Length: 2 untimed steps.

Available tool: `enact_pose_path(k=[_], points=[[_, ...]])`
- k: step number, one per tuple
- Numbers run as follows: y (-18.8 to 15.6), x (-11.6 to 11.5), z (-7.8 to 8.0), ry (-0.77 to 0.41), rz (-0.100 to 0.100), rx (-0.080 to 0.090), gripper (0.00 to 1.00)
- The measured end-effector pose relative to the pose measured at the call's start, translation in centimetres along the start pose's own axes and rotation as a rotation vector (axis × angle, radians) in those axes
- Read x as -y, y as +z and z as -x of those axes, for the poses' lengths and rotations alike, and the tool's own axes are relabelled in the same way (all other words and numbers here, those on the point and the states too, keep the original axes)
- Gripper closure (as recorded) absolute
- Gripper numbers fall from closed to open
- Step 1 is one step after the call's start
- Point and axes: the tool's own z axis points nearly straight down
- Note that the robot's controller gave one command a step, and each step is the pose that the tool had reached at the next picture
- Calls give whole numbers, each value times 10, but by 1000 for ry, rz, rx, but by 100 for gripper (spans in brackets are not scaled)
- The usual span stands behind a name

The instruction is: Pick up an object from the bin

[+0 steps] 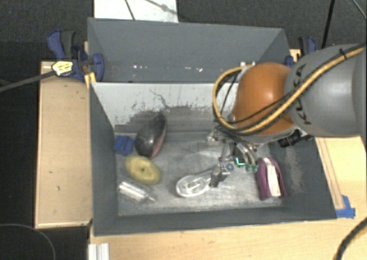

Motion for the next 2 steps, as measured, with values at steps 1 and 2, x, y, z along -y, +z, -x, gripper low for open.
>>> enact_pose_path(k=[1,2], points=[[56,-28,-42,-25,2,15,0],[53,-27,-39,-19,2,21,100]])
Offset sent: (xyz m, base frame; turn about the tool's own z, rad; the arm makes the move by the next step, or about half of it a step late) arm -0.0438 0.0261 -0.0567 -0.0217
